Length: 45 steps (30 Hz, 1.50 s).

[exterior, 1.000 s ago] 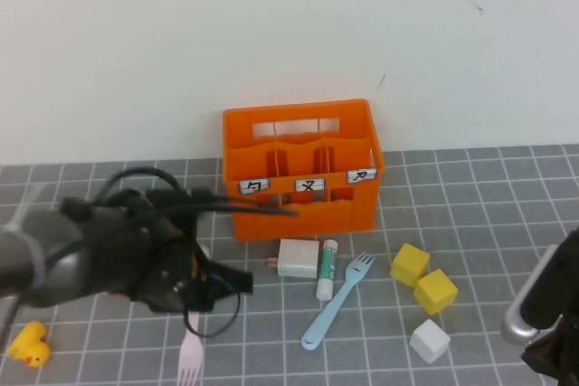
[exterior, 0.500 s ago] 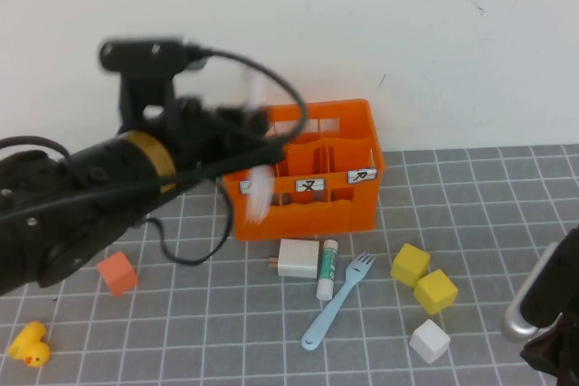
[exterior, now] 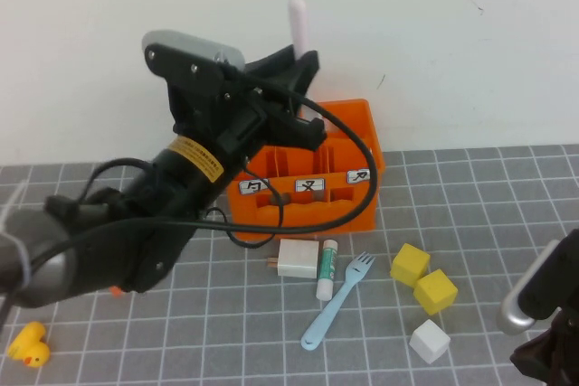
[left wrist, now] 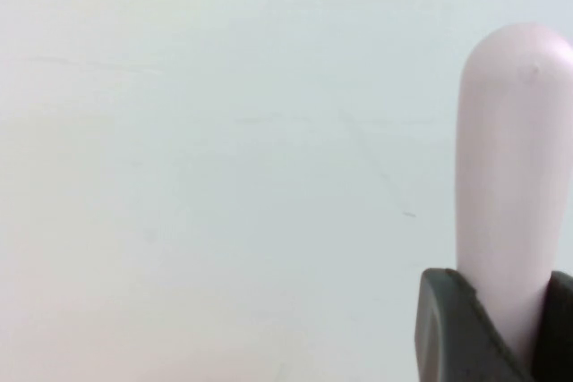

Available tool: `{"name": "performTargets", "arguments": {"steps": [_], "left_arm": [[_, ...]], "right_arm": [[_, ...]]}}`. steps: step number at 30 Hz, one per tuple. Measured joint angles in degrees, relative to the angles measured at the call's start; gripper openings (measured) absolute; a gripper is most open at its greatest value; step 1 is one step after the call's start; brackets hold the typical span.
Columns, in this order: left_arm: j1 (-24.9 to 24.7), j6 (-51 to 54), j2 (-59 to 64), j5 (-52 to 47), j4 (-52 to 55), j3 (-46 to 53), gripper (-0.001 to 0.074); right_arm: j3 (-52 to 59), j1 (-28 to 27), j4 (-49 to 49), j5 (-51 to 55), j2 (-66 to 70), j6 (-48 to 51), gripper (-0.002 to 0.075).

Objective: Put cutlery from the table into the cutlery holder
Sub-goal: Place the fork on the box

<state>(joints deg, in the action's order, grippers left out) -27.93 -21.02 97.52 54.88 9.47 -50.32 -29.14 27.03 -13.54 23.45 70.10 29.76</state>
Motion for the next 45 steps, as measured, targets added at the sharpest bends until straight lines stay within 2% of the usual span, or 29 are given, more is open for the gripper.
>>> {"name": "performTargets", "arguments": {"steps": [7, 11, 15, 22, 35, 37, 43, 45], "left_arm": [[0.0, 5.8, 6.0, 8.6, -9.8, 0.0, 0.0144], [0.1, 6.5, 10.1, 9.7, -11.9, 0.0, 0.0144], [0.1, 6.7, 13.5, 9.7, -12.2, -1.1, 0.0144], [0.1, 6.8, 18.0, 10.1, -12.2, -8.4, 0.0143], [0.1, 6.9, 21.6, 10.4, -11.1, -9.2, 0.0144], [0.1, 6.9, 21.7, 10.4, -11.1, -9.2, 0.0170], [0.1, 9.5, 21.7, 10.4, -10.8, -9.3, 0.0382], [0.1, 11.1, 21.7, 10.4, -10.6, -9.3, 0.0405]], "right_arm": [[0.0, 0.0, -0.5, 1.7, 0.0, 0.0, -0.0003], [0.0, 0.0, -0.8, 2.0, 0.0, 0.0, -0.0003], [0.0, 0.0, -2.3, 2.1, 0.0, 0.0, -0.0003], [0.0, 0.0, -3.1, 2.7, 0.0, 0.0, -0.0003], [0.0, 0.0, -3.3, 4.7, 0.0, 0.0, -0.0003], [0.0, 0.0, -3.3, 5.3, 0.0, 0.0, -0.0003], [0.0, 0.0, -3.3, 8.0, 0.0, 0.0, -0.0003], [0.0, 0.0, -3.3, 8.4, 0.0, 0.8, -0.0003]]}}
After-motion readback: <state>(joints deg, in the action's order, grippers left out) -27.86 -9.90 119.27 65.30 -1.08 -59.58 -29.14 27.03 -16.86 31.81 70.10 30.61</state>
